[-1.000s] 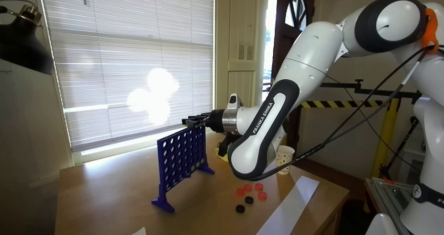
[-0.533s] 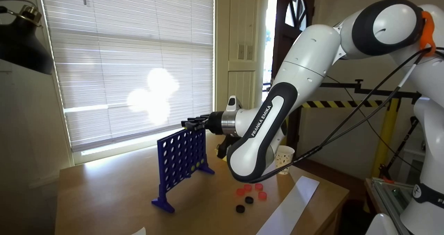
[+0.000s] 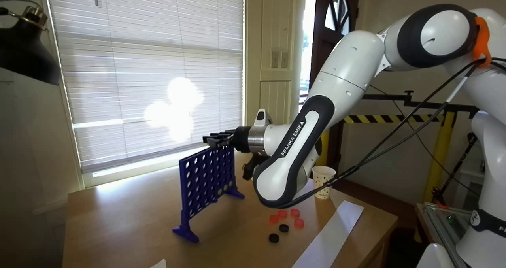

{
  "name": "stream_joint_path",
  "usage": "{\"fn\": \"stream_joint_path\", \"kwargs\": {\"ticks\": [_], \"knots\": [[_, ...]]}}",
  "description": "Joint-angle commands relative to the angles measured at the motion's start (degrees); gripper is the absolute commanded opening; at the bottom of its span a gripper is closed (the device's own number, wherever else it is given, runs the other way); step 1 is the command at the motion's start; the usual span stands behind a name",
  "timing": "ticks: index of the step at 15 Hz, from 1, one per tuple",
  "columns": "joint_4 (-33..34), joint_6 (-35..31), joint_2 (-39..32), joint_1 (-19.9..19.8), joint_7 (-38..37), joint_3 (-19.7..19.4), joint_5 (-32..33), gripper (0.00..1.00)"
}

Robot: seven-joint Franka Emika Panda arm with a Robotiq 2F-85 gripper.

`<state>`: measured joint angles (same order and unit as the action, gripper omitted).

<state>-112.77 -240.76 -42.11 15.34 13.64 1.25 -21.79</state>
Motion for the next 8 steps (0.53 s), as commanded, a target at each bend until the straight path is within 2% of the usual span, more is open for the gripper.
{"fn": "stream_joint_path", "kwargs": {"ticks": [1, 8], "knots": [[2.5, -0.8, -1.9, 0.0, -0.5, -0.3, 1.4, 0.09], [3.2, -0.7, -2.9, -0.1, -0.6, -0.2, 2.0, 0.09]]}}
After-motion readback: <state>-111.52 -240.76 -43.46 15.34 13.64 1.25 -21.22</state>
